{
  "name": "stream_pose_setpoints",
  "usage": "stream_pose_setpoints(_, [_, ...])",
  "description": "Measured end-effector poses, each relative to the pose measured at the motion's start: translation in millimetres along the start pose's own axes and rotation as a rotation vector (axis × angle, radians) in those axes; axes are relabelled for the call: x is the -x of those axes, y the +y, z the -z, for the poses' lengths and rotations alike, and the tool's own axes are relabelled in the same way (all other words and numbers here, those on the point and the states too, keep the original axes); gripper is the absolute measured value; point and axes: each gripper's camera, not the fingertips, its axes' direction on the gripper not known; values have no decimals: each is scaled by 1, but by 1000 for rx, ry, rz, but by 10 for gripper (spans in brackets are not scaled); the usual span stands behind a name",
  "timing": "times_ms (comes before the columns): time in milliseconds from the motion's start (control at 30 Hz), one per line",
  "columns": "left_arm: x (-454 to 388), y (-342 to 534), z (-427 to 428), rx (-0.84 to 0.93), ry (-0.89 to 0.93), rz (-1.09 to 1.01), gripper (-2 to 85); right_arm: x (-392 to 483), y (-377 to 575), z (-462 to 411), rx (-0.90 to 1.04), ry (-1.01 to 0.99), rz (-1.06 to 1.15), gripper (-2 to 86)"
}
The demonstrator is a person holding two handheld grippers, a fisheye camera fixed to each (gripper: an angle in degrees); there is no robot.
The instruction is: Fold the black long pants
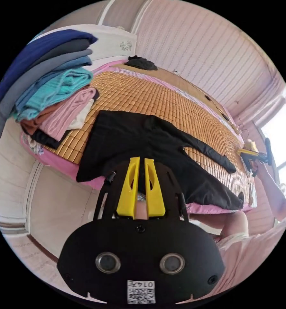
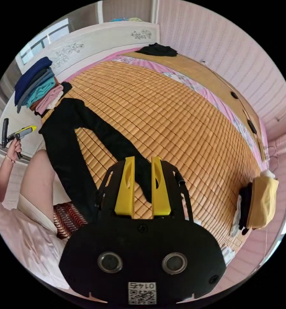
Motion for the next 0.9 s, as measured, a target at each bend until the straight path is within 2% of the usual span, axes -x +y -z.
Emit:
stream_pose_setpoints(133, [-91,-42,-48,61,72,-372,46,-25,73,-28,62,65,-113,90])
stream_pose_setpoints(233, [-161,-59,-86,109,121,-586,59,-31,95,-53,21,18,-209,114])
stream_pose_setpoints(300, [-192,-69,-109,148,118,-658,65,-36,98,-78,-1,-4,-295,133])
stream_pose_setpoints(367, [-213,-79,-131,183,94,-680,69,-41,98,-99,-11,-75,-354,124])
stream_pose_setpoints(400, [-220,-87,-142,197,64,-669,70,-42,96,-109,-33,-122,-388,87])
stream_pose_setpoints(467, [-227,-98,-153,208,26,-661,69,-38,94,-113,-106,-121,-404,18])
stream_pose_setpoints(533, [-229,-107,-165,229,-13,-645,64,-35,91,-113,-107,-102,-385,5])
stream_pose_setpoints(600, [-227,-112,-172,244,15,-640,59,-38,91,-87,-145,-210,-326,-1])
stream_pose_setpoints(733, [-225,-122,-169,242,96,-635,53,-44,78,-22,-127,-270,-193,-4])
stream_pose_setpoints(833, [-222,-130,-163,227,137,-594,57,-59,63,-6,-174,-86,-198,-4])
stream_pose_setpoints(900, [-221,-134,-158,212,145,-592,58,-70,58,-34,-128,17,-262,5])
